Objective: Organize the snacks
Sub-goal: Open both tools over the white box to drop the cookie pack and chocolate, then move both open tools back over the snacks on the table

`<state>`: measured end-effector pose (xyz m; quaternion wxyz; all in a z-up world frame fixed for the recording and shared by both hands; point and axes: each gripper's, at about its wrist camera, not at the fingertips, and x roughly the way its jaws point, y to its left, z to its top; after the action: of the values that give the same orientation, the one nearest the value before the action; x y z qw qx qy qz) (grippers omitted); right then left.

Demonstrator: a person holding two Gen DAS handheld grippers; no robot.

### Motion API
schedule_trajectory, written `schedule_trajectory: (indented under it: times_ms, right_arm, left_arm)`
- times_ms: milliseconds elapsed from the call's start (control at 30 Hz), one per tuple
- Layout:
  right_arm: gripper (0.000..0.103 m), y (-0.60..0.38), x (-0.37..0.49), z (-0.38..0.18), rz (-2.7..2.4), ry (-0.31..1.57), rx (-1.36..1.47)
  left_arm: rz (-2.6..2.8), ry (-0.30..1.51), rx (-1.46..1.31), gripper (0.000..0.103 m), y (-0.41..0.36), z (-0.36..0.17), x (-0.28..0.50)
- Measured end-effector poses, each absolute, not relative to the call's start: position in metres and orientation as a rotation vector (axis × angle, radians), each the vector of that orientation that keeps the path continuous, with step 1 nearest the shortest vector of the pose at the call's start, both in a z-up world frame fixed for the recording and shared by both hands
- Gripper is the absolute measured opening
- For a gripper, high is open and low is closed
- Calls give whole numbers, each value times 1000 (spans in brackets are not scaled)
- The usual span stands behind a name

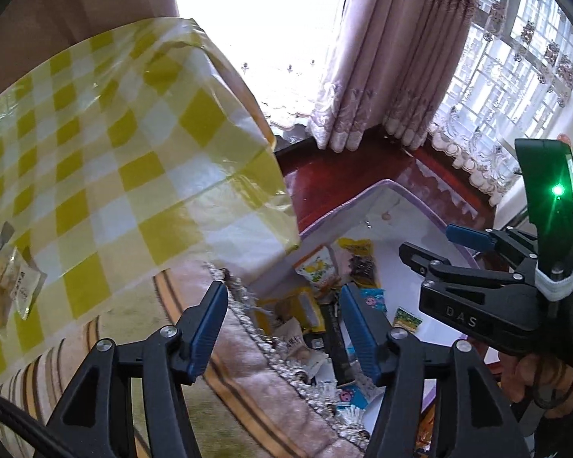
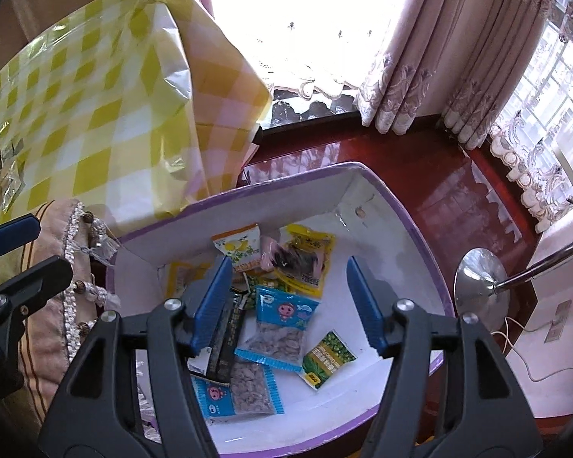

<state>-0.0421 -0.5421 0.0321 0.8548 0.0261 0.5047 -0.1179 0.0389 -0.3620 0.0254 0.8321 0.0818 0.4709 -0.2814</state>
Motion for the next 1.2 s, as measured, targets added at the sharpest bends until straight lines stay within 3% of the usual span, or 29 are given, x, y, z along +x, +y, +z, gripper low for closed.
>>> schedule_trajectory:
  times_ms: [667, 1033, 1200]
  right_arm:
    - [66, -474, -14, 55, -157, 1021, 3]
    - [70, -381, 14, 64, -11, 991, -1]
    - [73, -331, 31, 62, 89, 990, -35]
  left_arm:
    - [-443, 962, 79, 62, -286, 35, 70]
    - [-260, 985, -33, 63, -170, 32, 104]
    - [-140, 1018, -38, 74, -110, 20, 126]
